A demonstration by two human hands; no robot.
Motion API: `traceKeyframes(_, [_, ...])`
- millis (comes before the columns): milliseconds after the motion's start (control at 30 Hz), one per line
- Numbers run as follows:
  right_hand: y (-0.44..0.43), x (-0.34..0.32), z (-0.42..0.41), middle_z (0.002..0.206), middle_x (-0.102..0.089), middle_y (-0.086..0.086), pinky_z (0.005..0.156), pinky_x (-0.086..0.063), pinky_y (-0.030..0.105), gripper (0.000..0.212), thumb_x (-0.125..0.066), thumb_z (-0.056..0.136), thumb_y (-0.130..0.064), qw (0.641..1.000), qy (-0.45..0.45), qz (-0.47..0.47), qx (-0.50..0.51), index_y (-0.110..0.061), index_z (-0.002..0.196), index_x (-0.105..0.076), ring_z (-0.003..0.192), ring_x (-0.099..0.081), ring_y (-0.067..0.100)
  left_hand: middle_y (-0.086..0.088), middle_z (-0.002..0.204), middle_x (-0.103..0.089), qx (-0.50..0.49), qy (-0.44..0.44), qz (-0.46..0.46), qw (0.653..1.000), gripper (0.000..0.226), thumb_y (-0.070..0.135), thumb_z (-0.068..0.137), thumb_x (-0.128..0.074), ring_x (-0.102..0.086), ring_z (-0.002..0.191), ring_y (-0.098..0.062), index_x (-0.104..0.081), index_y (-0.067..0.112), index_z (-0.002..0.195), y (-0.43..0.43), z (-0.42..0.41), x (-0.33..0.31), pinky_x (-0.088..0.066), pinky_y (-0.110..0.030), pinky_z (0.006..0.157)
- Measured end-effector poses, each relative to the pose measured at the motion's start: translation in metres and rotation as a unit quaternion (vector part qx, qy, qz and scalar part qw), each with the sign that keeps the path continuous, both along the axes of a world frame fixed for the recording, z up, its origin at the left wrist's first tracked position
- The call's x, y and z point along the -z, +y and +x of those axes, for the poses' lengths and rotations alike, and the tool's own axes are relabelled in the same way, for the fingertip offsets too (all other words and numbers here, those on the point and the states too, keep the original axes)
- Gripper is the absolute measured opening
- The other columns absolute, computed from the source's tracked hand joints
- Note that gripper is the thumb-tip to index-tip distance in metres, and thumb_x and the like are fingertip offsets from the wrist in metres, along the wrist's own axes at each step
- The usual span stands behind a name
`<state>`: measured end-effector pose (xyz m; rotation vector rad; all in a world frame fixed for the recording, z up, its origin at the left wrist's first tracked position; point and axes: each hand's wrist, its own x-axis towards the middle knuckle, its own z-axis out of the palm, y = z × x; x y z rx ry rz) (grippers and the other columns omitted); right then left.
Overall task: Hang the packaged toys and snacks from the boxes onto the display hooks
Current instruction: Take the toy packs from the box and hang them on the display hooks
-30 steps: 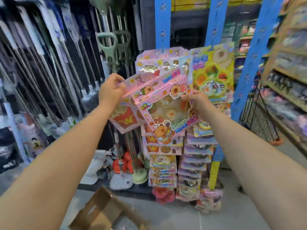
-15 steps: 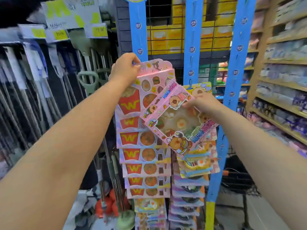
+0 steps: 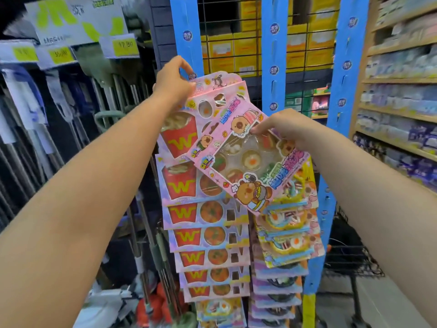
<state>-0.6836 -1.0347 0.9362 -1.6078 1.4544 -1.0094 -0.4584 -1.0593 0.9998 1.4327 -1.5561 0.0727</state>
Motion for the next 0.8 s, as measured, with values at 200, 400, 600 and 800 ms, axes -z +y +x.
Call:
traceKeyframes(200, [0.005,0.005,-0.001,0.109,-0.058,0.004,0.078,-0.045,0.036,0.046,-0.078,0.071,-0.032,1.0,-0.008,0.007,-0.001,-0.01,0.108,-0.063,0.098,-0.055,0.025,-0.004,0.115,-0.064,-0.012,-0.021,0.022,0.999,0.016,0.012,0.083,-0.058,-0.06,0.107,-0.024,-0.055,0.024,0.073,0.0,-0.001,-0.004,-0.048,-0.032,0.085])
traceKeyframes(400, [0.003,0.005,-0.004,0.114,-0.054,0.004,0.081,-0.039,0.036,0.053,-0.078,0.071,-0.032,1.0,-0.021,0.009,-0.006,-0.009,0.115,-0.059,0.103,-0.049,0.024,-0.008,0.131,-0.052,-0.005,-0.041,0.05,0.998,0.015,0.008,0.08,-0.066,-0.053,0.116,-0.028,-0.055,0.018,0.082,0.003,0.001,-0.013,-0.045,-0.034,0.076])
traceKeyframes(600, [-0.006,-0.001,0.0,0.122,-0.059,0.008,0.097,-0.046,0.047,0.075,-0.082,0.055,-0.043,1.0,-0.028,-0.004,-0.003,-0.01,0.118,-0.058,0.109,-0.056,0.03,-0.008,0.117,-0.062,-0.024,-0.046,0.008,0.999,0.012,0.013,0.079,-0.07,-0.058,0.102,-0.023,-0.064,0.015,0.09,-0.003,0.004,-0.008,-0.044,-0.033,0.084])
traceKeyframes(800, [-0.006,-0.002,0.006,0.127,-0.053,0.007,0.088,-0.043,0.041,0.072,-0.08,0.066,-0.038,0.999,-0.044,-0.017,0.004,-0.01,0.125,-0.053,0.112,-0.051,0.028,-0.012,0.098,-0.067,-0.021,-0.132,-0.017,0.991,0.009,0.014,0.083,-0.067,-0.058,0.08,-0.019,-0.064,0.01,0.091,0.001,0.005,0.011,-0.044,-0.03,0.073])
